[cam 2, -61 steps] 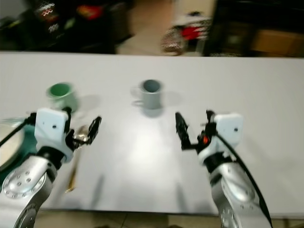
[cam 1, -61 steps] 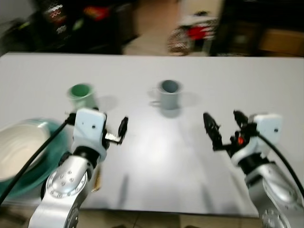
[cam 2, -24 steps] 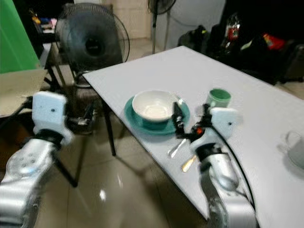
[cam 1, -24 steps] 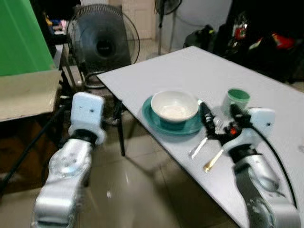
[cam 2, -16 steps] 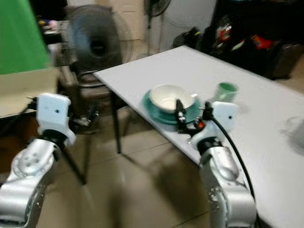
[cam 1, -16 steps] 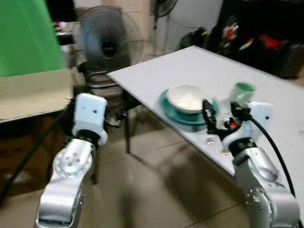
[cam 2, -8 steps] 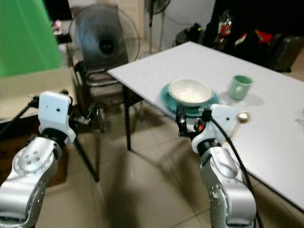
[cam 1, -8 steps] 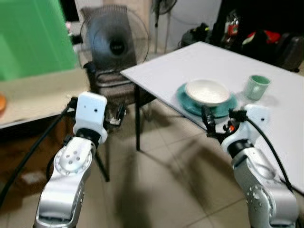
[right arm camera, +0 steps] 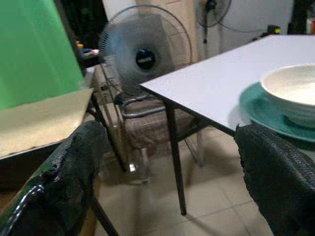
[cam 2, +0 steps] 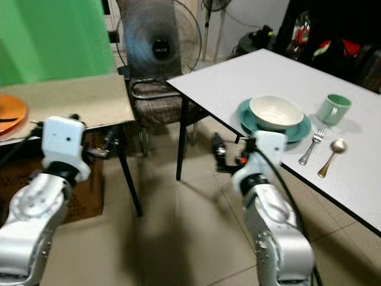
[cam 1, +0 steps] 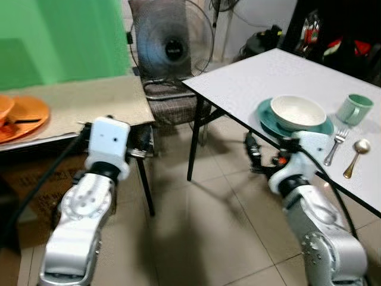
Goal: Setting the table
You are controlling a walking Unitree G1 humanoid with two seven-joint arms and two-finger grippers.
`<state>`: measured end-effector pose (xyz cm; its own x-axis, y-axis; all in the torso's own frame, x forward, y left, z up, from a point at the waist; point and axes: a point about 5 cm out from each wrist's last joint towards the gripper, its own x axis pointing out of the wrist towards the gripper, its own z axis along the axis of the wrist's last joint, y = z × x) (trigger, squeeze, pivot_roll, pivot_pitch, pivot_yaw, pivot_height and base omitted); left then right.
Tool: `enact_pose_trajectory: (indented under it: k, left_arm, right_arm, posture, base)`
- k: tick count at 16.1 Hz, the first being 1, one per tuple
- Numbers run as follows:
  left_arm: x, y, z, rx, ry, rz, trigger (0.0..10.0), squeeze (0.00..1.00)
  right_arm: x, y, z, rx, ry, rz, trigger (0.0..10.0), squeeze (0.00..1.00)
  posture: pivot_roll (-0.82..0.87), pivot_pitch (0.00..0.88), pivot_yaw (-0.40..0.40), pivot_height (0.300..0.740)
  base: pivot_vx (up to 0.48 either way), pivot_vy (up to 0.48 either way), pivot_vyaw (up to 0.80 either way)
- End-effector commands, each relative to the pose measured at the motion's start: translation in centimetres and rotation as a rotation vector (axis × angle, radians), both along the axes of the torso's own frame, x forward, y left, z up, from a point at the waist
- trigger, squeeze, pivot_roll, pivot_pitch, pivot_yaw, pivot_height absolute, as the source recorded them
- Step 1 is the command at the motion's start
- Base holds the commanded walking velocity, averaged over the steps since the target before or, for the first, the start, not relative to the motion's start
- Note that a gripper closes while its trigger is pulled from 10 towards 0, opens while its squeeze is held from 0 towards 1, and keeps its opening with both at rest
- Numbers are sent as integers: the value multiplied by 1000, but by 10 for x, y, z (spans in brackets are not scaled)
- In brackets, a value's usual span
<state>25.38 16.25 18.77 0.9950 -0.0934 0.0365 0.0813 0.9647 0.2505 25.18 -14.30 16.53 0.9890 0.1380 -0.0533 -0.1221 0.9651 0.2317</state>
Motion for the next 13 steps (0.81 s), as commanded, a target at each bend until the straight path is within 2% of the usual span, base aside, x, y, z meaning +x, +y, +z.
enact_pose_trajectory:
  k: [1,7,11,13]
  left_arm:
    - [0,-5,1,-4,-5,-20,10000,0]
    - [-1,-3,1,-1,-3,-21,10000,0]
    - [0,-3,3,-8,-10,-5,10000,0]
    - [1,-2,2,-3,1,-8,10000,0]
  right_arm:
    - [1,-6,-1,-7,8,-18,10000,0]
    - [1,-4,-1,-4,12,-15,10000,0]
    - [1,-4,-3,6,20,-9,10000,0]
    - [2,-1,-5,-19,27,21,10000,0]
  posture:
    - [-86,0,-4,740]
    - [-83,0,0,740]
    - [-76,0,-4,740]
    - [-73,0,-5,740]
  base:
    - [0,311,0]
    - [0,311,0]
    - [0,0,0]
    - [0,0,0]
